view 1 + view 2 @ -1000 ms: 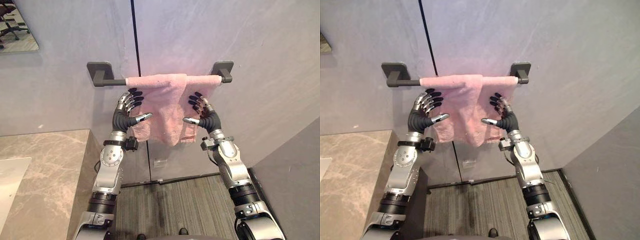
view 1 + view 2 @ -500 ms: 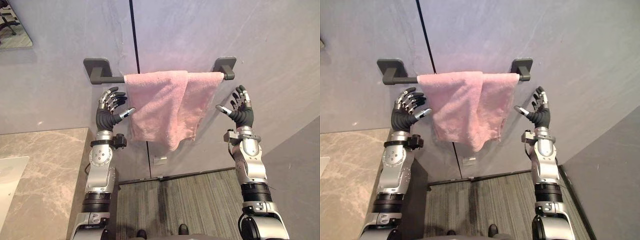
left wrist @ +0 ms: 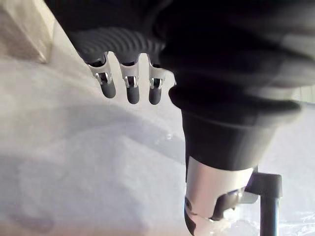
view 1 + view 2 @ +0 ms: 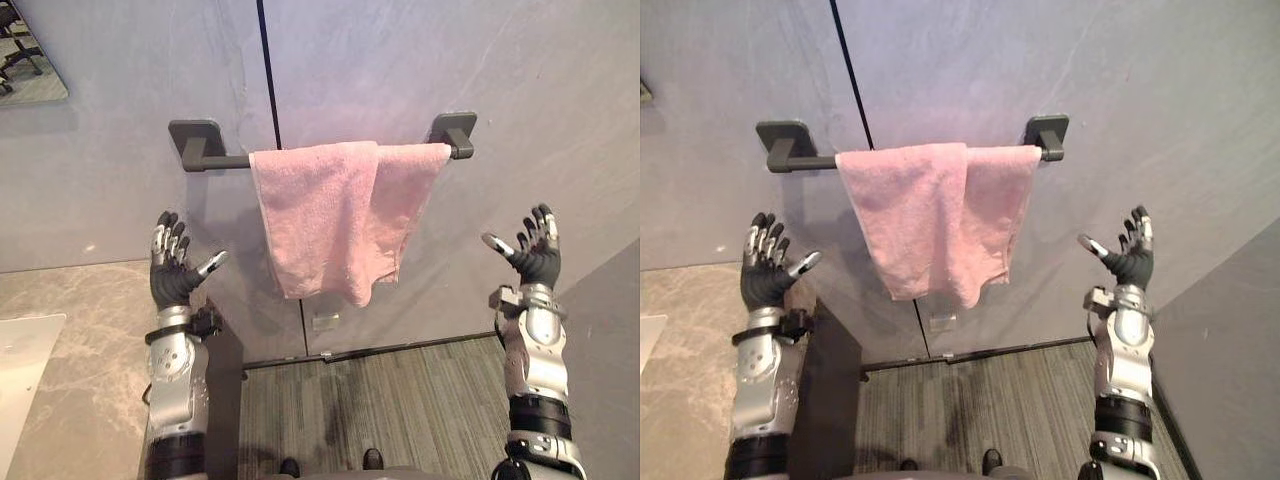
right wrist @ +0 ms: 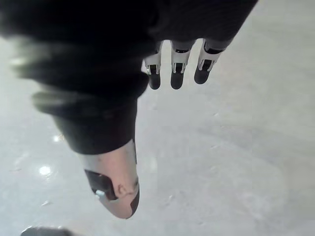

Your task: Organize washtable

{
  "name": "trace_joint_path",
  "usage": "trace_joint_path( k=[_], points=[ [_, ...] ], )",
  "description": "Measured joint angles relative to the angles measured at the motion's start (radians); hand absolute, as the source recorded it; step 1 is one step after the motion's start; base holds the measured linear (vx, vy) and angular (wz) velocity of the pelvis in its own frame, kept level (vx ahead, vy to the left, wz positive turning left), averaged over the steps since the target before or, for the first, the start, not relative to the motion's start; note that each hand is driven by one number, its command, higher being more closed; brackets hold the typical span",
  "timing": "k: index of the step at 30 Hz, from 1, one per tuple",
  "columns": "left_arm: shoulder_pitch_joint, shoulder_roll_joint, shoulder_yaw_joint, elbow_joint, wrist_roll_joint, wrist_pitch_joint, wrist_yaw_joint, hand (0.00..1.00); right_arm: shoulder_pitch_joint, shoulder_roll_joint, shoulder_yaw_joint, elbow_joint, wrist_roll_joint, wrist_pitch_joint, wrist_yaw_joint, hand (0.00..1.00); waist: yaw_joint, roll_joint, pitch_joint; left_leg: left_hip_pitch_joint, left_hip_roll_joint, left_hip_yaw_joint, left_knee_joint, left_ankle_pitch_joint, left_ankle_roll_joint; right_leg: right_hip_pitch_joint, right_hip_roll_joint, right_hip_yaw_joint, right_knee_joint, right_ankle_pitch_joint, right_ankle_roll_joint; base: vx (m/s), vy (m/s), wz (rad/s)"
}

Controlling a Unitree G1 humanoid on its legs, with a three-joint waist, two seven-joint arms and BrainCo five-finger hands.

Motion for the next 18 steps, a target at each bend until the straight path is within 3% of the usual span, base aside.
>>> trace_joint_path(
  k=[11,18],
  points=[
    [0.242,-0.080,-0.053,0.008,0.043,0.003,-0.057,0.00,0.320,0.112,0.056,-0.035,-0.166,0.020,0.036,0.00,0.003,0.003,-0.002,0.028,0.001,0.007,-0.014,-0.001,-0.001,0.024,-0.009,-0.020,0.010,-0.013,0.002,-0.02,-0.006,0.02],
    [0.261,-0.078,-0.103,0.183,0.100,0.017,-0.074,0.00,0.386,0.145,0.152,0.067,-0.216,0.023,0.050,0.00,0.013,0.010,-0.018,0.037,0.003,0.020,-0.012,-0.004,0.003,0.033,-0.010,-0.021,0.015,-0.018,0.005,-0.02,-0.006,-0.01]
  ],
)
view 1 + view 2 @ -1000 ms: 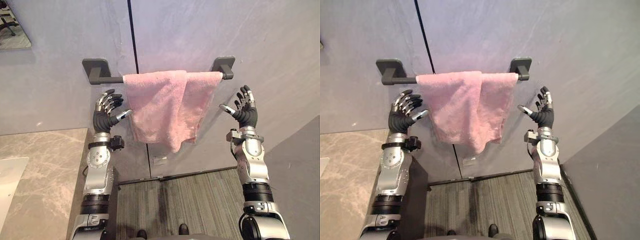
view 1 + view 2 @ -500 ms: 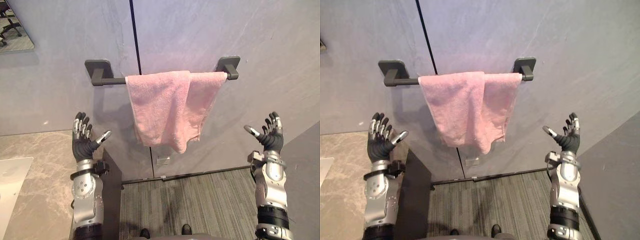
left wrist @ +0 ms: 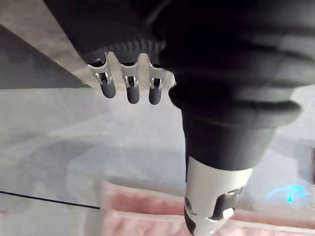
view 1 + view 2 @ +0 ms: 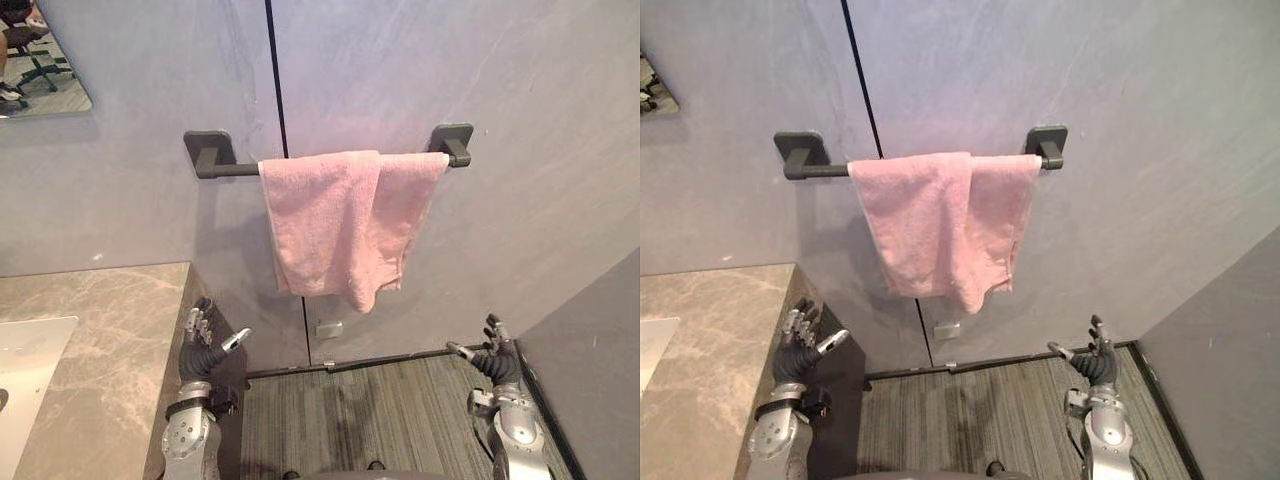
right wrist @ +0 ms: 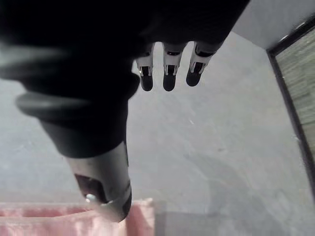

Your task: Organize washtable

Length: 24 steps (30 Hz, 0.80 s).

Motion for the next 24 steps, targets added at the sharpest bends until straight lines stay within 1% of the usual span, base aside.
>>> trace_joint_path(
  k=[2,6,7,10,11,13,14,19,24],
  points=[
    [0.001,0.000,-0.021,0.090,0.025,0.015,0.014,0.00,0.011,0.002,0.039,0.062,-0.019,0.001,0.004,0.00,0.008,0.004,-0.017,0.000,0.001,0.006,0.002,-0.001,-0.001,0.000,0.000,0.001,0.000,-0.001,0.001,-0.01,-0.016,-0.04],
    [-0.007,0.001,-0.052,0.245,0.070,0.026,0.018,0.00,0.017,0.017,0.093,0.167,-0.084,0.004,0.009,0.00,0.014,0.005,-0.020,-0.001,0.004,0.020,0.014,-0.005,-0.007,0.003,0.001,0.005,0.001,-0.001,0.001,-0.02,-0.015,-0.02],
    [-0.006,0.002,-0.052,0.304,0.090,0.027,0.021,0.00,0.020,0.026,0.098,0.208,-0.097,0.004,0.010,0.00,0.016,0.006,-0.021,0.000,0.006,0.025,0.017,-0.006,-0.008,0.003,0.002,0.007,0.005,-0.002,-0.001,-0.06,-0.023,-0.04],
    [-0.006,0.002,-0.051,0.384,0.099,0.030,0.038,0.00,0.033,0.030,0.097,0.263,-0.114,0.006,0.009,0.00,0.020,0.006,-0.022,0.000,0.008,0.029,0.020,-0.007,-0.010,0.000,0.004,0.010,0.013,-0.003,-0.002,-0.04,-0.016,-0.03],
    [-0.006,0.002,-0.051,0.398,0.099,0.031,0.039,0.00,0.036,0.030,0.096,0.273,-0.115,0.006,0.009,0.00,0.021,0.006,-0.022,0.000,0.008,0.029,0.020,-0.008,-0.011,0.000,0.004,0.010,0.013,-0.003,-0.002,-0.05,-0.016,-0.02],
    [-0.007,0.002,-0.051,0.447,0.100,0.039,0.041,0.00,0.052,0.030,0.091,0.314,-0.117,0.008,0.008,0.00,0.036,0.006,-0.026,0.000,0.010,0.034,0.021,-0.010,-0.013,-0.001,0.006,0.013,0.014,-0.003,-0.002,-0.05,-0.016,-0.04],
    [-0.007,0.002,-0.051,0.457,0.101,0.041,0.041,0.00,0.055,0.030,0.091,0.325,-0.117,0.008,0.008,0.00,0.039,0.005,-0.027,0.000,0.010,0.035,0.021,-0.010,-0.013,-0.002,0.007,0.015,0.014,-0.003,-0.002,-0.05,-0.020,-0.04],
    [-0.006,0.000,-0.047,0.561,0.103,0.052,0.043,0.00,0.060,0.029,0.087,0.403,-0.114,0.023,-0.002,0.00,0.041,0.009,-0.031,0.001,0.012,0.036,0.016,-0.010,-0.014,-0.002,0.009,0.015,0.014,-0.006,0.002,-0.02,-0.011,0.00],
    [-0.007,-0.001,-0.043,0.614,0.101,0.057,0.043,0.00,0.059,0.030,0.068,0.436,-0.104,0.029,-0.010,0.00,0.042,0.009,-0.031,0.006,0.012,0.042,0.015,-0.008,-0.012,-0.002,0.010,0.021,0.014,-0.005,0.001,0.00,-0.003,-0.03]
  ],
)
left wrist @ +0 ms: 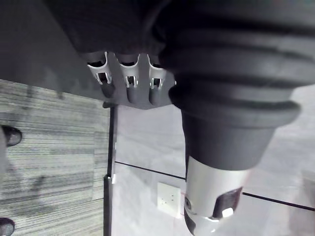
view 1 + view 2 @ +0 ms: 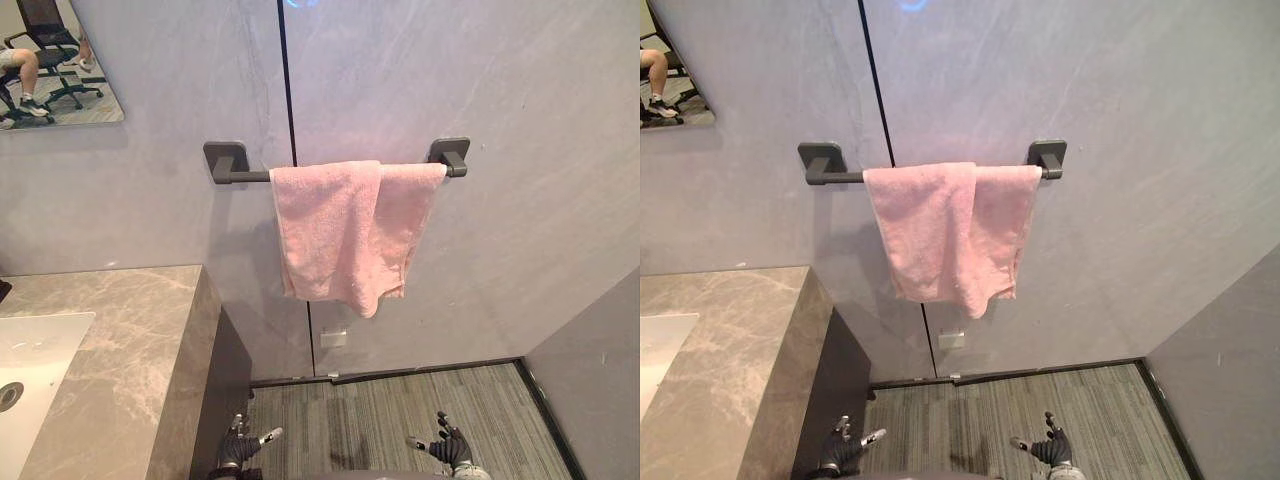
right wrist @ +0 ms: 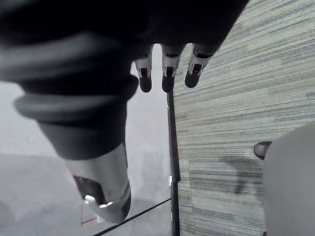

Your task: Organize washtable

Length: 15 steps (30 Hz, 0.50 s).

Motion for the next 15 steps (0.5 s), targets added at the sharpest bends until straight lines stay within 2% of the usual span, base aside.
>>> trace_joint_path(
  k=[12,15],
  points=[
    [-0.023,0.000,0.002,0.045,0.001,-0.001,0.014,0.00,-0.025,-0.004,-0.018,0.052,0.001,0.005,-0.001,0.00,0.003,-0.002,0.001,0.007,0.006,0.022,-0.002,-0.004,-0.002,-0.006,0.008,0.020,0.001,-0.002,-0.003,-0.01,-0.012,-0.06],
    [-0.031,-0.002,0.002,0.053,0.002,-0.001,0.014,0.00,-0.032,-0.005,-0.017,0.060,0.001,0.005,-0.001,0.00,0.017,-0.001,0.003,0.005,0.006,0.039,-0.001,-0.009,-0.003,-0.020,0.009,0.038,0.008,-0.003,-0.003,-0.01,-0.002,-0.16]
  ],
)
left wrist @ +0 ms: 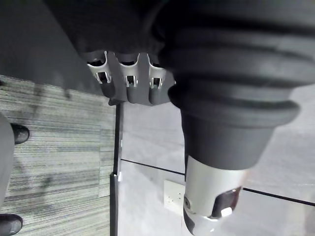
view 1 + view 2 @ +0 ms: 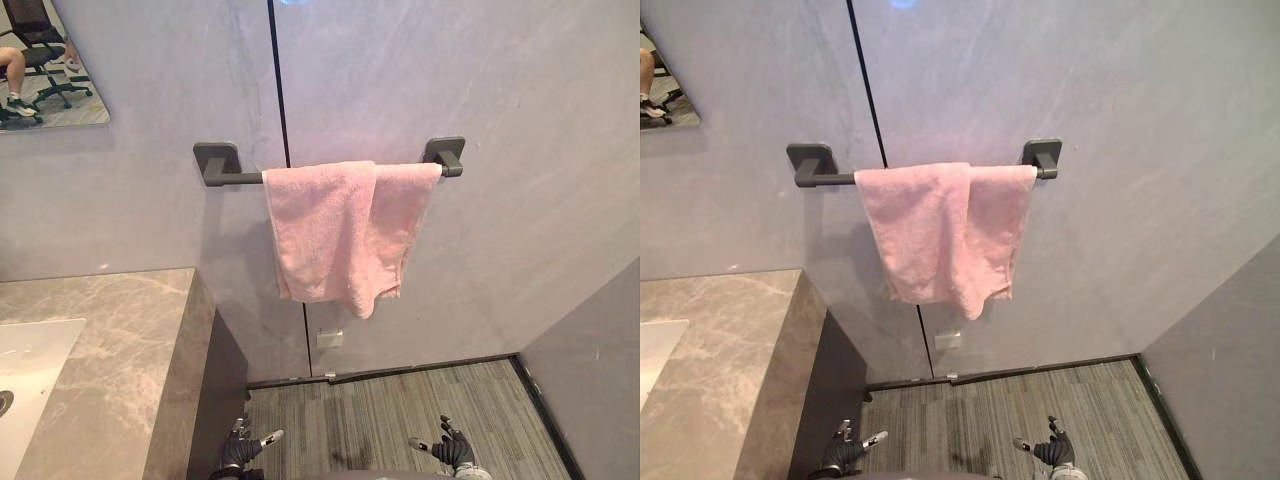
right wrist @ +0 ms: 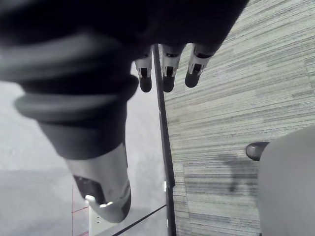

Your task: Organize washtable

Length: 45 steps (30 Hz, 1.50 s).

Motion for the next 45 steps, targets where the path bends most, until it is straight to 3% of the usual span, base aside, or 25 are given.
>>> trace_joint_path(
  k=[3,7,8,10,12,14,16,17,18,19,20,21,22,23,25,27,28,30,31,32,34,36,37,40,45],
  points=[
    [-0.006,0.000,0.000,-0.001,0.000,0.000,0.000,0.00,-0.002,0.000,0.002,0.000,0.000,0.000,0.000,0.00,0.008,-0.009,0.011,-0.001,-0.001,0.004,0.009,-0.015,-0.001,-0.012,-0.001,0.004,0.026,-0.016,0.000,0.00,0.002,-0.06],
    [-0.023,0.010,0.025,-0.024,-0.003,0.000,0.001,0.00,-0.045,-0.003,0.044,-0.008,0.000,0.001,0.001,0.00,0.012,-0.018,0.045,-0.103,0.013,0.036,0.213,-0.121,0.001,-0.151,-0.008,0.032,0.277,-0.133,0.001,-0.04,-0.020,-0.24],
    [-0.025,0.020,0.026,-0.036,-0.004,0.000,0.002,0.00,-0.065,0.000,0.048,-0.009,0.001,0.002,0.001,0.00,0.016,-0.036,0.055,-0.136,0.023,0.044,0.292,-0.160,0.000,-0.186,-0.016,0.019,0.343,-0.175,0.017,-0.03,-0.020,-0.19],
    [-0.027,0.030,0.025,-0.045,-0.005,0.001,0.001,0.00,-0.069,0.000,0.042,-0.010,0.002,0.003,0.001,0.00,0.013,-0.041,0.063,-0.170,0.036,0.034,0.374,-0.201,-0.003,-0.216,-0.064,-0.070,0.422,-0.218,0.029,0.00,-0.005,0.00],
    [-0.049,0.025,0.024,-0.061,-0.006,0.002,0.001,0.00,-0.050,0.001,0.044,-0.033,0.000,0.008,0.003,0.00,0.014,-0.020,0.075,-0.173,0.060,-0.013,0.396,-0.217,-0.012,-0.267,-0.086,-0.118,0.563,-0.252,-0.001,0.09,-0.081,0.42],
    [-0.068,0.029,0.024,-0.061,-0.008,0.002,0.003,0.00,-0.033,-0.004,0.043,-0.067,0.000,0.010,0.004,0.00,0.015,-0.012,0.073,-0.204,0.082,-0.073,0.432,-0.230,-0.034,-0.289,-0.122,-0.083,0.644,-0.292,-0.002,0.08,-0.173,0.74],
    [-0.104,0.040,0.021,-0.062,-0.009,0.001,0.005,0.00,-0.030,-0.006,0.043,-0.089,0.001,0.009,0.003,0.00,0.007,-0.025,0.068,-0.260,0.095,-0.179,0.479,-0.241,-0.081,-0.279,-0.163,0.072,0.648,-0.291,-0.001,0.06,-0.366,1.10],
    [-0.111,0.040,0.021,-0.062,-0.010,0.001,0.006,0.00,-0.031,-0.006,0.043,-0.089,0.002,0.010,0.003,0.00,0.009,-0.031,0.069,-0.270,0.097,-0.200,0.486,-0.241,-0.094,-0.271,-0.166,0.124,0.639,-0.291,0.000,0.05,-0.536,1.12],
    [-0.118,0.041,0.020,-0.061,-0.015,0.000,0.010,0.00,-0.036,-0.006,0.045,-0.088,0.002,0.010,0.003,0.00,0.009,-0.040,0.065,-0.295,0.102,-0.244,0.497,-0.240,-0.127,-0.248,-0.162,0.215,0.612,-0.312,0.054,0.01,-0.552,1.14],
    [-0.123,0.040,0.010,-0.060,-0.022,0.000,0.022,0.00,-0.041,-0.013,0.050,-0.087,0.009,0.010,0.003,0.00,0.007,-0.058,0.056,-0.313,0.105,-0.294,0.478,-0.216,-0.172,-0.207,-0.141,0.239,0.588,-0.408,0.148,0.00,-0.557,1.07],
    [-0.123,0.035,0.007,-0.060,-0.023,0.000,0.024,0.00,-0.049,-0.023,0.054,-0.087,0.013,0.010,0.003,0.00,0.010,-0.050,0.059,-0.312,0.116,-0.312,0.456,-0.201,-0.188,-0.207,-0.133,0.229,0.589,-0.438,0.133,-0.04,-0.553,1.05],
    [-0.118,0.006,-0.004,-0.055,-0.022,0.001,0.023,0.00,-0.071,-0.048,0.072,-0.087,0.022,0.010,0.001,0.00,0.007,-0.017,0.071,-0.311,0.146,-0.337,0.399,-0.137,-0.195,-0.211,-0.106,0.181,0.616,-0.451,0.120,-0.09,-0.501,1.05],
    [-0.106,-0.026,-0.036,-0.056,-0.022,0.000,0.022,0.00,-0.077,-0.079,0.072,-0.087,0.028,0.009,-0.001,0.00,0.005,-0.009,0.070,-0.312,0.159,-0.336,0.317,-0.027,-0.167,-0.214,-0.105,0.121,0.631,-0.460,0.102,-0.11,-0.486,1.18],
    [-0.106,-0.034,-0.049,-0.057,-0.022,0.000,0.023,0.00,-0.076,-0.089,0.072,-0.087,0.029,0.009,-0.003,0.00,0.004,-0.003,0.069,-0.314,0.159,-0.330,0.284,0.021,-0.156,-0.214,-0.104,0.096,0.634,-0.461,0.098,-0.14,-0.419,1.32],
    [-0.097,-0.044,-0.097,-0.056,-0.024,0.000,0.024,0.00,-0.099,-0.118,0.072,-0.066,0.040,0.005,-0.024,0.00,0.000,0.014,0.065,-0.350,0.170,-0.260,0.173,0.175,-0.094,-0.241,-0.092,-0.018,0.628,-0.442,0.045,-0.15,-0.359,1.24],
    [-0.095,-0.042,-0.097,-0.055,-0.025,0.001,0.024,0.00,-0.138,-0.122,0.071,-0.033,0.041,0.005,-0.036,0.00,0.002,0.014,0.065,-0.377,0.152,-0.165,0.231,0.150,-0.125,-0.249,-0.087,-0.078,0.591,-0.417,-0.014,-0.11,-0.297,0.89],
    [-0.100,-0.035,-0.097,-0.056,-0.024,0.001,0.024,0.00,-0.160,-0.112,0.070,-0.033,0.041,0.005,-0.043,0.00,-0.021,0.003,0.074,-0.406,0.126,-0.100,0.307,0.114,-0.134,-0.242,-0.094,-0.133,0.569,-0.402,-0.037,-0.10,-0.242,1.00],
    [-0.113,-0.024,-0.097,-0.059,-0.024,0.001,0.024,0.00,-0.161,-0.109,0.066,-0.029,0.041,0.006,-0.045,0.00,-0.020,-0.009,0.079,-0.417,0.102,-0.055,0.384,0.061,-0.092,-0.234,-0.108,-0.191,0.557,-0.391,-0.056,-0.11,-0.108,0.78],
    [-0.113,-0.023,-0.097,-0.059,-0.024,0.002,0.023,0.00,-0.160,-0.108,0.066,-0.029,0.041,0.006,-0.044,0.00,-0.018,-0.019,0.085,-0.418,0.095,-0.039,0.435,0.025,-0.075,-0.220,-0.114,-0.213,0.546,-0.391,-0.056,-0.11,-0.048,0.77],
    [-0.113,-0.022,-0.097,-0.057,-0.023,0.009,0.022,0.00,-0.162,-0.105,0.063,-0.035,0.041,0.006,-0.046,0.00,-0.024,-0.004,0.077,-0.408,0.086,0.018,0.580,-0.083,-0.037,-0.179,-0.121,-0.272,0.518,-0.382,-0.056,-0.06,-0.007,0.70],
    [-0.114,-0.017,-0.097,-0.057,-0.022,0.009,0.022,0.00,-0.151,-0.111,0.048,-0.032,0.041,0.007,-0.046,0.00,-0.044,0.013,0.072,-0.383,0.087,0.067,0.561,-0.114,-0.031,-0.134,-0.118,-0.327,0.501,-0.377,-0.049,-0.04,0.036,1.11],
    [-0.127,0.008,-0.103,-0.059,-0.022,0.009,0.023,0.00,-0.155,-0.109,0.034,-0.001,0.042,0.010,-0.046,0.00,-0.060,0.010,0.053,-0.321,0.051,0.071,0.374,-0.061,-0.021,-0.108,-0.112,-0.364,0.428,-0.344,-0.026,-0.03,0.059,1.02],
    [-0.128,0.027,-0.115,-0.059,-0.020,0.009,0.022,0.00,-0.159,-0.106,0.034,0.005,0.053,0.010,-0.046,0.00,-0.055,0.007,0.047,-0.273,0.029,0.071,0.224,0.033,-0.021,-0.082,-0.109,-0.376,0.351,-0.285,-0.027,-0.02,0.051,0.30],
    [-0.117,0.051,-0.116,-0.047,-0.003,0.014,0.022,0.00,-0.177,-0.095,0.018,0.015,0.061,0.006,-0.048,0.00,-0.048,0.022,0.044,-0.184,0.010,0.064,0.004,0.152,-0.006,-0.040,-0.081,-0.392,0.247,-0.223,-0.021,-0.06,0.056,0.18],
    [-0.076,0.059,-0.118,-0.016,0.024,0.013,0.021,0.00,-0.165,-0.062,0.030,0.039,0.060,0.006,-0.046,0.00,-0.048,0.014,0.043,-0.134,-0.001,0.050,-0.032,0.167,0.002,0.006,-0.073,-0.373,0.216,-0.208,-0.014,-0.11,0.048,0.02]
  ],
)
